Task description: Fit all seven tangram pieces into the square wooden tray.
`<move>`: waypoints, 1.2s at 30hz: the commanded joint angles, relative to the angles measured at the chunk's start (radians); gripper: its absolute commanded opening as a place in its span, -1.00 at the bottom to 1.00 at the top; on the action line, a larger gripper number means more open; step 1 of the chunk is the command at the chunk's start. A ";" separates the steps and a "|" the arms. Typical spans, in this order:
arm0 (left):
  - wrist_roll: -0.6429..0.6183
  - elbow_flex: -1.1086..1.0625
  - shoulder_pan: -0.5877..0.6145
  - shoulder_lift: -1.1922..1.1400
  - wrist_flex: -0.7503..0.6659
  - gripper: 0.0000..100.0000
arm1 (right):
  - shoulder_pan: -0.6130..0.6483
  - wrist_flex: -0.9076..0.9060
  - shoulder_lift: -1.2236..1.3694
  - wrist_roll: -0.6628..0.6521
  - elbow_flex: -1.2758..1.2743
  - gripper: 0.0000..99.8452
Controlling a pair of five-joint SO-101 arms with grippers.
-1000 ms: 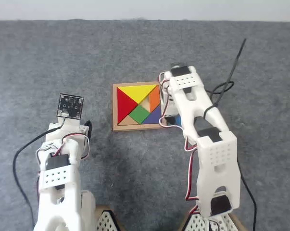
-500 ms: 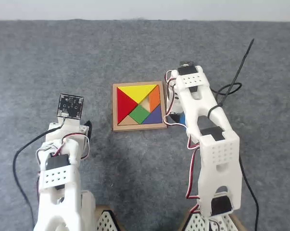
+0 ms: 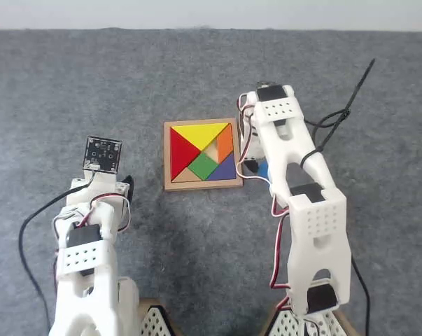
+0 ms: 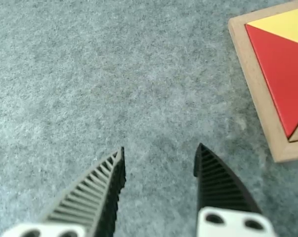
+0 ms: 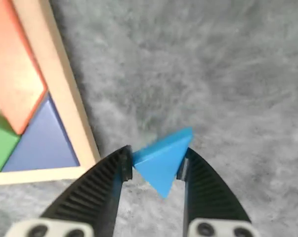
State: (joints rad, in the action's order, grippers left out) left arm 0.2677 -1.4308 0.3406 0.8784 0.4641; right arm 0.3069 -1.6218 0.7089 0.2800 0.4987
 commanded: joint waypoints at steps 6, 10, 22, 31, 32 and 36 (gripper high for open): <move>0.011 0.012 -0.003 0.034 -0.017 -0.57 | 0.021 -0.170 -0.012 -0.040 0.229 -0.78; 0.011 0.012 -0.003 0.034 -0.017 -0.57 | 0.077 -0.173 -0.013 -0.066 0.287 -0.78; 0.061 0.004 -0.038 0.038 0.014 -0.57 | 0.240 -0.045 0.107 -0.304 0.402 -0.78; 0.064 0.002 -0.040 0.038 0.014 -0.57 | 0.243 -0.038 0.300 -0.390 0.674 -0.78; 0.064 0.002 -0.040 0.038 0.014 -0.57 | 0.243 -0.038 0.325 -0.387 0.710 -0.78; 0.064 0.002 -0.040 0.038 0.014 -0.57 | 0.239 -0.038 0.424 -0.376 0.847 -0.75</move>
State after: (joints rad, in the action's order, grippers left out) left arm 0.3214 -1.4308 0.3069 0.8800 0.4764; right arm 0.5401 -1.6740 1.0955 -0.0913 1.1845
